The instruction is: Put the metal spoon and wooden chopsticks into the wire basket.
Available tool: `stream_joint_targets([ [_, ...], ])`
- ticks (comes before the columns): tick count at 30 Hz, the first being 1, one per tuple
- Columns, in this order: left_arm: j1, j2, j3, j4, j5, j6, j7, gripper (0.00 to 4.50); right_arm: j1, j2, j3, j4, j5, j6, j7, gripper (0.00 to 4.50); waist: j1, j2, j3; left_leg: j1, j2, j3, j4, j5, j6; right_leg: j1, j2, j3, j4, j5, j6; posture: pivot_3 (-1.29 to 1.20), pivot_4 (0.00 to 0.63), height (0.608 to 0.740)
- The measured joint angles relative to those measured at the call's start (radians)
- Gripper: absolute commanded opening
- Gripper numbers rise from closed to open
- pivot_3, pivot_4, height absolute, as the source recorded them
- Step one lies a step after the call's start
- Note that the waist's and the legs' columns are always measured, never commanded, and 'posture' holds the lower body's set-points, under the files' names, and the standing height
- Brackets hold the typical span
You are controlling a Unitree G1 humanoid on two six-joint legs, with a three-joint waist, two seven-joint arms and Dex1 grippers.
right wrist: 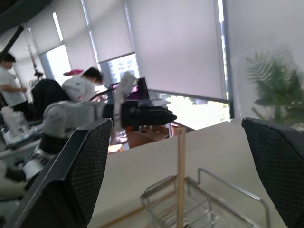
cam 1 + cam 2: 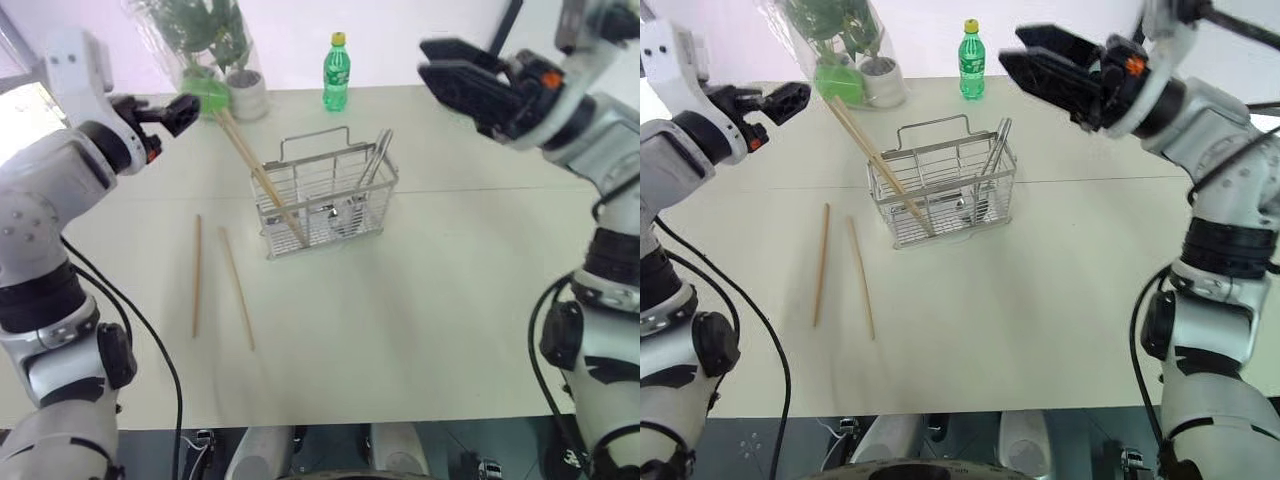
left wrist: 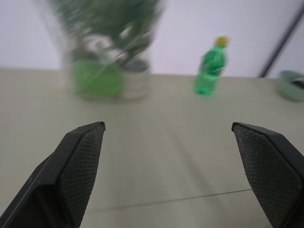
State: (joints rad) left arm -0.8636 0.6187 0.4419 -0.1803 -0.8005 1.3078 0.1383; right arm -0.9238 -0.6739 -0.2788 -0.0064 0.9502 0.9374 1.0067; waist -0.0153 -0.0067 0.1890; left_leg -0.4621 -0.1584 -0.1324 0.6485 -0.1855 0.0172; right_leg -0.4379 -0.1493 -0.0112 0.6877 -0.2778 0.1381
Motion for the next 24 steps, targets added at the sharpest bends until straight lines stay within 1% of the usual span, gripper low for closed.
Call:
stream_joint_targets([
  [4, 0.025, -0.023, 0.014, 0.058, 0.094, 0.120, 0.086, 4.50, 0.175, -0.073, 0.012, -0.138, 0.049, 0.052, 0.083, 4.47, 0.004, 0.000, 0.000, 0.000, 0.000, 0.000, 0.000, 0.000, 0.000, 0.001, 0.000, 0.000, 0.000, 0.000, 0.001, 0.00, 0.150, 0.684],
  [6, 0.047, -0.042, 0.010, 0.082, 0.127, 0.146, 0.086, 4.50, 0.221, -0.099, 0.022, -0.186, 0.056, 0.056, 0.109, 4.47, 0.005, 0.000, 0.000, 0.000, 0.000, 0.000, 0.001, 0.000, 0.000, 0.000, 0.000, 0.000, 0.000, 0.001, 0.001, 0.00, 0.150, 0.684],
  [9, 0.064, -0.071, -0.012, 0.104, 0.164, 0.163, 0.071, 4.50, 0.248, -0.116, 0.019, -0.236, 0.080, 0.058, 0.118, 4.47, 0.004, -0.001, 0.000, 0.000, 0.000, 0.000, 0.001, -0.001, -0.001, 0.001, -0.001, 0.000, -0.001, 0.001, 0.001, 0.00, 0.150, 0.684],
  [13, 0.078, -0.108, -0.054, 0.143, 0.206, 0.164, 0.037, 4.50, 0.261, -0.117, 0.000, -0.259, 0.116, 0.060, 0.083, 4.47, 0.005, -0.001, 0.000, 0.000, 0.000, 0.000, 0.001, -0.001, -0.002, 0.001, -0.001, 0.000, -0.001, 0.001, 0.001, 0.00, 0.150, 0.684],
  [18, 0.090, -0.131, -0.107, 0.225, 0.271, 0.150, 0.000, 4.50, 0.302, -0.117, -0.026, -0.292, 0.155, 0.060, 0.013, 4.47, 0.005, -0.002, 0.000, 0.000, 0.000, 0.000, 0.001, -0.001, -0.001, 0.001, -0.001, 0.000, -0.002, 0.001, 0.001, 0.00, 0.150, 0.684],
  [24, 0.085, -0.173, -0.158, 0.351, 0.362, 0.073, -0.030, 4.50, 0.341, -0.129, -0.067, -0.310, 0.205, 0.060, -0.058, 4.47, 0.006, -0.002, 0.000, 0.000, 0.000, 0.000, 0.001, -0.001, 0.000, 0.002, -0.001, 0.000, -0.002, 0.001, 0.001, 0.00, 0.150, 0.684],
])
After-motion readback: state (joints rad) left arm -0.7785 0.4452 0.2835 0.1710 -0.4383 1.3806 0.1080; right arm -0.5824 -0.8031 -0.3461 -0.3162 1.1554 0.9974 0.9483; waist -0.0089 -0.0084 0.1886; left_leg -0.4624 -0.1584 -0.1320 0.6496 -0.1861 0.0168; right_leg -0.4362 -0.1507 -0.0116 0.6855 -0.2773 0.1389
